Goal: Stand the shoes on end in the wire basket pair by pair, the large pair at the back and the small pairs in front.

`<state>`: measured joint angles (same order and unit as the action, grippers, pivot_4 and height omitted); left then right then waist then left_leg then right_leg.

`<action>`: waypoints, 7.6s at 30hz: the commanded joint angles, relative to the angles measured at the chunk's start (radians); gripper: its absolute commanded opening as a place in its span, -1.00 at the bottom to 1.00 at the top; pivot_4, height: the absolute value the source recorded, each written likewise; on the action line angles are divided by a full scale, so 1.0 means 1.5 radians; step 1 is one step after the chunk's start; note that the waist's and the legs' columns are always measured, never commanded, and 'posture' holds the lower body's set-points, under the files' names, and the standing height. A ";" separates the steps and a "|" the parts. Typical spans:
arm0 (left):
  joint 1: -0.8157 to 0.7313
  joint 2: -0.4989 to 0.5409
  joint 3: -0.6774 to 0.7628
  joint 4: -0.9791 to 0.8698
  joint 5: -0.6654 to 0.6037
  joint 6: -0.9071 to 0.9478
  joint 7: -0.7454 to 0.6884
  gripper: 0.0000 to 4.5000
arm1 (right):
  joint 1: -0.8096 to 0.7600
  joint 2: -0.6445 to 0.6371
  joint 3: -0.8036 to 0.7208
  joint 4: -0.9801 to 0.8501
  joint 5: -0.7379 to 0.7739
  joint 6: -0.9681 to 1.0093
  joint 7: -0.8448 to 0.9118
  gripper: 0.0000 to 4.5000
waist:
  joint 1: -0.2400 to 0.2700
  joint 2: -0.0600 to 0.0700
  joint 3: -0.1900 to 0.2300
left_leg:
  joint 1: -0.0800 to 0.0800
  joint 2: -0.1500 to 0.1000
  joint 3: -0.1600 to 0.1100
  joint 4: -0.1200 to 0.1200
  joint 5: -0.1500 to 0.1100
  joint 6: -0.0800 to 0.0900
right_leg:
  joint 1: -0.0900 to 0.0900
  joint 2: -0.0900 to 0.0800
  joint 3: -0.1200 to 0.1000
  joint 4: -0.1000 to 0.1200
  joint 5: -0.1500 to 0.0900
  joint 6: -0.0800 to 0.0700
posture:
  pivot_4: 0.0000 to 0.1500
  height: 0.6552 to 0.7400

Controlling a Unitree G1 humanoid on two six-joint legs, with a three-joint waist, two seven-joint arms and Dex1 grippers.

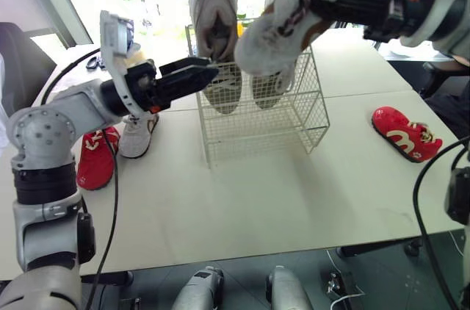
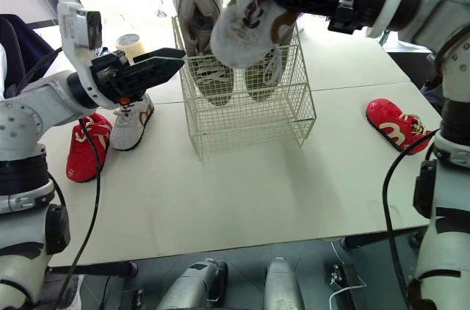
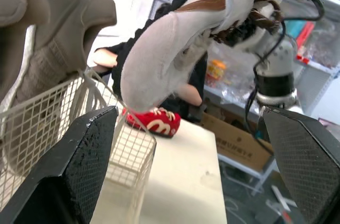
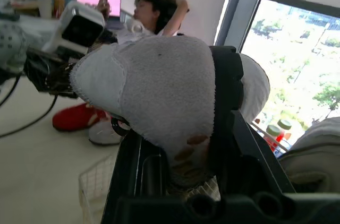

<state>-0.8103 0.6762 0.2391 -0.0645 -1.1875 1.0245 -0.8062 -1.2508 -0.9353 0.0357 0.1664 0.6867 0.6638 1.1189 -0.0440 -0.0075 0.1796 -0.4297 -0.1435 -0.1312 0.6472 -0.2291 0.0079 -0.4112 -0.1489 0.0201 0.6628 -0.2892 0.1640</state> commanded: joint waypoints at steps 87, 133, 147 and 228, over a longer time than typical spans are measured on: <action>-0.299 -0.019 -0.221 0.844 0.766 -0.361 0.058 1.00 | 0.242 0.127 -0.019 -0.416 -0.101 -0.007 -0.073 0.99 | 0.018 -0.002 0.001 | 0.000 -0.001 -0.001 0.001 0.002 -0.003 | 0.000 0.000 -0.001 0.002 0.000 0.000 | 1.00 1.00; 0.009 -0.344 -0.059 -0.060 0.601 -0.756 0.270 -0.83 | 0.273 0.065 -0.054 -0.342 -0.111 -0.030 -0.106 1.00 | 0.036 -0.007 0.002 | -0.009 -0.001 -0.001 0.012 0.001 -0.002 | -0.004 -0.001 -0.003 0.003 0.002 0.000 | 1.00 1.00; 0.020 -0.474 -0.180 0.241 0.756 -1.130 0.318 -0.83 | 0.296 0.024 -0.086 -0.386 -0.096 0.013 -0.126 1.00 | 0.039 -0.008 0.002 | -0.009 -0.001 -0.001 0.011 0.001 -0.002 | -0.004 -0.001 -0.003 0.002 0.002 0.000 | 1.00 1.00; 0.122 0.031 -0.047 -0.149 0.045 -0.100 -0.114 0.98 | 0.540 -0.150 -0.267 0.306 -0.296 -0.151 -0.180 1.00 | 0.017 0.001 -0.006 | -0.001 -0.001 0.000 0.002 0.000 0.000 | 0.002 0.000 0.000 -0.004 0.004 0.002 | 1.00 1.00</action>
<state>-0.6270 0.7213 0.1446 -0.2538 -1.0931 0.8695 -0.9837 -0.4068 -1.1280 -0.3662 0.5740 0.2567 0.4837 0.8216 -0.0182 -0.0057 0.1704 -0.4294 -0.1440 -0.1304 0.6494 -0.2284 0.0074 -0.4076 -0.1495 0.0205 0.6569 -0.2838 0.1667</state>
